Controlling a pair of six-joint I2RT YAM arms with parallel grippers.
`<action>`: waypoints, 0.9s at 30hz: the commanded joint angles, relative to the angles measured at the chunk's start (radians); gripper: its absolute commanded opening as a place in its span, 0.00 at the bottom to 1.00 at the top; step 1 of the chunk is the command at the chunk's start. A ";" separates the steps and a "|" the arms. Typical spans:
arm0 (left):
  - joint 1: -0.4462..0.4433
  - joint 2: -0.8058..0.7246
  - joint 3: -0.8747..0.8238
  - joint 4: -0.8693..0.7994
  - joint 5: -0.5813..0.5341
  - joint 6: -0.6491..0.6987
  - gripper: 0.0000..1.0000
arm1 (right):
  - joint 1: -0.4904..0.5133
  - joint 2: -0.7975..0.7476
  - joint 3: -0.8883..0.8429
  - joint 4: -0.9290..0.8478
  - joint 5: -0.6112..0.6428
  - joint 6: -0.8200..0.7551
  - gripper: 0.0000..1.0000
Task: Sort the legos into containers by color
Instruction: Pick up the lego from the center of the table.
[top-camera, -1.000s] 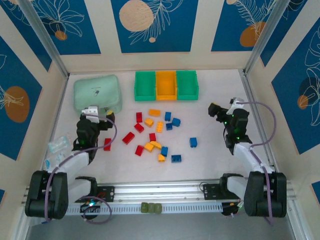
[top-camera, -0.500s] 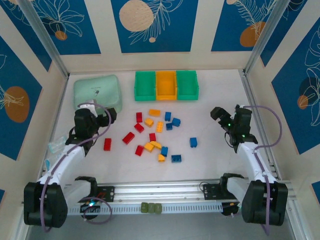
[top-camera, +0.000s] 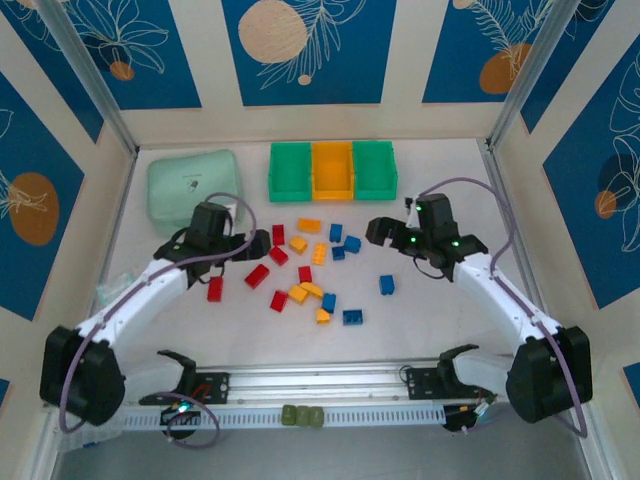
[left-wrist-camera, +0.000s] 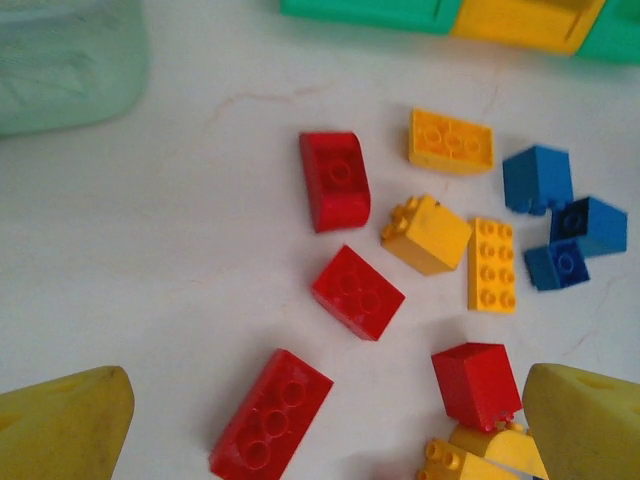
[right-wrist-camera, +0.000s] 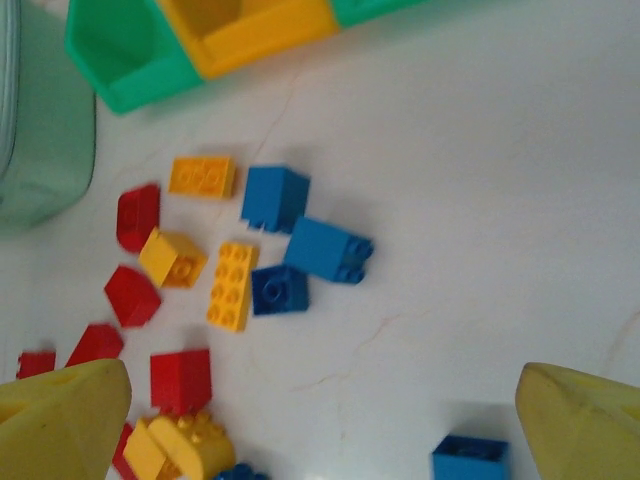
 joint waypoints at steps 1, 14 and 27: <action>-0.041 0.115 0.102 -0.087 -0.050 0.016 0.99 | 0.077 0.060 0.058 -0.064 -0.020 0.008 0.99; -0.053 0.546 0.393 -0.122 -0.080 0.047 0.84 | 0.191 0.241 0.191 -0.036 -0.005 0.041 0.99; -0.054 0.802 0.631 -0.198 -0.137 0.076 0.70 | 0.200 0.259 0.205 -0.024 0.003 -0.006 0.99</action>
